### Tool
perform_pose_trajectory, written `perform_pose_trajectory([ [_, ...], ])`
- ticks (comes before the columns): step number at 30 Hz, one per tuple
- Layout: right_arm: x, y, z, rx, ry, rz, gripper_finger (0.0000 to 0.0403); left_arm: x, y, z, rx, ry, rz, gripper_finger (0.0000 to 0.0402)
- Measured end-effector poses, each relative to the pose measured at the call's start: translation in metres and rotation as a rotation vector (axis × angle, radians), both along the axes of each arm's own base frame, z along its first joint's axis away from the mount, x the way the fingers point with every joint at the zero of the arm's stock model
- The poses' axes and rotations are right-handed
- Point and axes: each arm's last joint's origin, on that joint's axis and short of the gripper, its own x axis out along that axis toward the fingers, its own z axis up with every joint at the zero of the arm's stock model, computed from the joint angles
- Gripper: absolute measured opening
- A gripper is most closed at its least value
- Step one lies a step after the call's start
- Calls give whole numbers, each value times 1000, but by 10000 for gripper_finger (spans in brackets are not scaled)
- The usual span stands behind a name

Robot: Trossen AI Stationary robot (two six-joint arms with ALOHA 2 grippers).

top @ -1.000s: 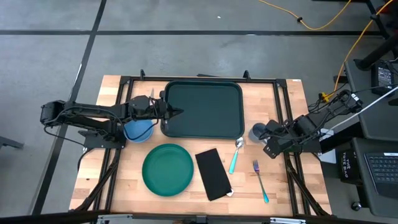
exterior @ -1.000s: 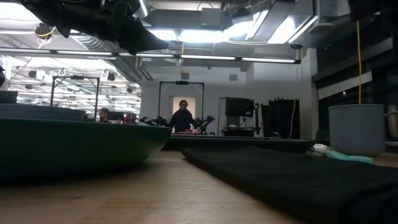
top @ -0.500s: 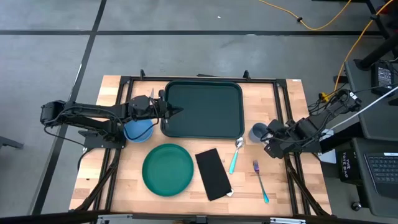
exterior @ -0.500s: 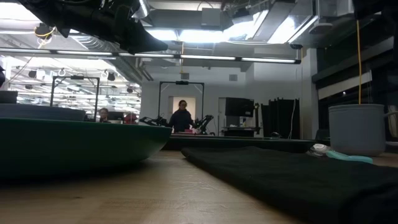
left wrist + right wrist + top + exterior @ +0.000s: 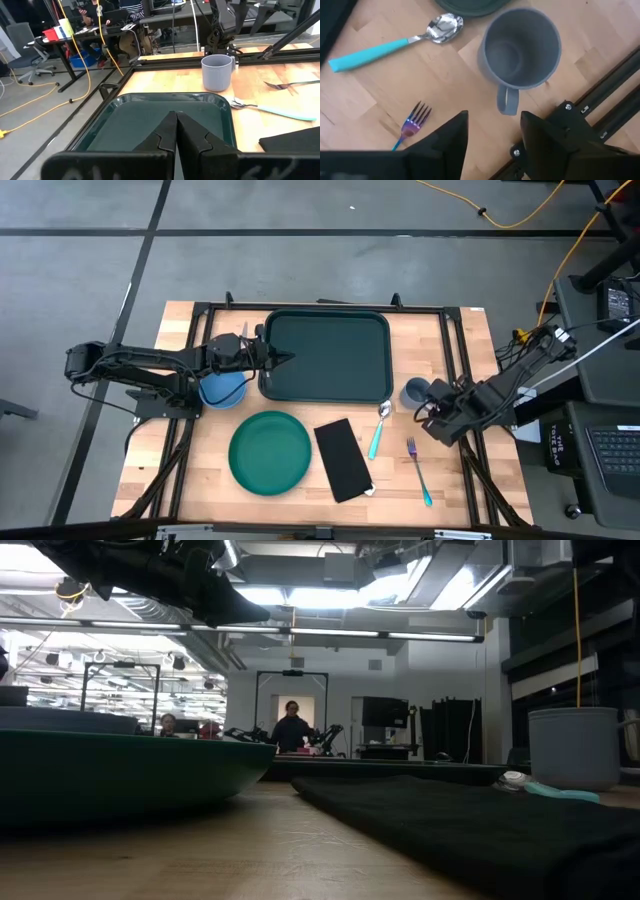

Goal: Set up tray
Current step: Put the gray cup on the black tray

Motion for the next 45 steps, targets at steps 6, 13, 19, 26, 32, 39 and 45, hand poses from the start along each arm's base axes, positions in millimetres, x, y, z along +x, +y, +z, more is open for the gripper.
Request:
perform_pose_trajectory([
  [6,0,1,-6,-24,-5,-45,182,0,0,0,0,0,0,3],
  [13,-12,4,-42,-24,69,-89,181,0,0,0,-2,0,-3,3],
  [19,-14,2,-54,-46,65,-105,181,0,0,0,-8,-2,-5,3],
  [26,-14,1,-72,-55,31,-101,181,0,0,0,-27,-7,-3,3],
  [32,-13,1,-71,-54,24,-102,181,0,0,0,-27,-7,-3,3],
  [39,-13,1,-71,-54,23,-106,181,0,0,0,-27,-7,-3,3],
  [45,-10,-3,-71,-53,22,-148,181,0,0,0,-27,-7,-3,3],
])
